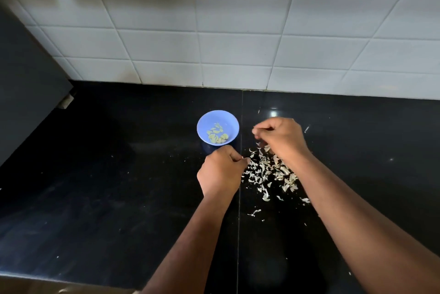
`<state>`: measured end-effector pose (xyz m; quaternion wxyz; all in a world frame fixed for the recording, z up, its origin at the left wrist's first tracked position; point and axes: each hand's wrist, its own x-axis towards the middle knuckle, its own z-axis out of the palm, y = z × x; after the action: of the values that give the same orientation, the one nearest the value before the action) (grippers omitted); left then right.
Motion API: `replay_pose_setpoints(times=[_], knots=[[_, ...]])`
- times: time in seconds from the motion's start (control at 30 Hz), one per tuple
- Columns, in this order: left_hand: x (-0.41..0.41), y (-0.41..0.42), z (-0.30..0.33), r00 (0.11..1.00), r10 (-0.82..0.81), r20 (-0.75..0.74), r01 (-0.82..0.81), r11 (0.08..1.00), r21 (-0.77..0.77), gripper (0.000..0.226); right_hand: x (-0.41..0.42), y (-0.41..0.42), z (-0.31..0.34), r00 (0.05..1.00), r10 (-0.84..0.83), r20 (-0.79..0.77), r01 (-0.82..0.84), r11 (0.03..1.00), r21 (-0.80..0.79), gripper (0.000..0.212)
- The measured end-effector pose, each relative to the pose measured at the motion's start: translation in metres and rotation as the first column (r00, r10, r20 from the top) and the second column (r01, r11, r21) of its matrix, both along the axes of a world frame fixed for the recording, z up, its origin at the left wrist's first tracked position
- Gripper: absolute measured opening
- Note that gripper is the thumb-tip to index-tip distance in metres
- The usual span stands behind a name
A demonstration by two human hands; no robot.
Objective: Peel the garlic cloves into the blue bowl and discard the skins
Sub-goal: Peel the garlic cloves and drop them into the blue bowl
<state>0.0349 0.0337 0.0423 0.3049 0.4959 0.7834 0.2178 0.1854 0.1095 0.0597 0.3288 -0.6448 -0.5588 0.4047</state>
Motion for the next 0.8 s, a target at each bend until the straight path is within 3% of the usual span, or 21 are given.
replay_pose_setpoints(times=[0.23,0.4,0.53,0.7,0.8], knots=[[0.04,0.009,-0.006,0.994,-0.108,-0.006,0.109,0.993,0.039,0.055,0.112,-0.01,-0.018,0.963,-0.19,0.193,0.201,0.979,-0.043,0.016],[0.057,0.012,-0.008,0.991,-0.131,-0.016,0.132,0.991,0.029,0.034,0.123,-0.005,-0.032,0.922,0.021,0.387,-0.03,0.999,0.017,0.039],[0.06,0.013,-0.006,0.992,-0.124,-0.02,0.125,0.992,0.026,0.023,0.105,0.002,-0.042,0.87,0.207,0.447,-0.25,0.967,0.039,0.053],[0.06,0.016,-0.007,0.996,-0.091,-0.024,0.092,0.995,0.042,0.025,0.094,0.004,-0.055,0.77,0.244,0.589,-0.357,0.931,0.081,0.024],[0.061,0.016,-0.008,0.995,-0.059,0.084,0.051,0.994,0.096,0.016,0.097,0.0,-0.055,0.833,0.192,0.519,-0.273,0.958,0.085,0.013]])
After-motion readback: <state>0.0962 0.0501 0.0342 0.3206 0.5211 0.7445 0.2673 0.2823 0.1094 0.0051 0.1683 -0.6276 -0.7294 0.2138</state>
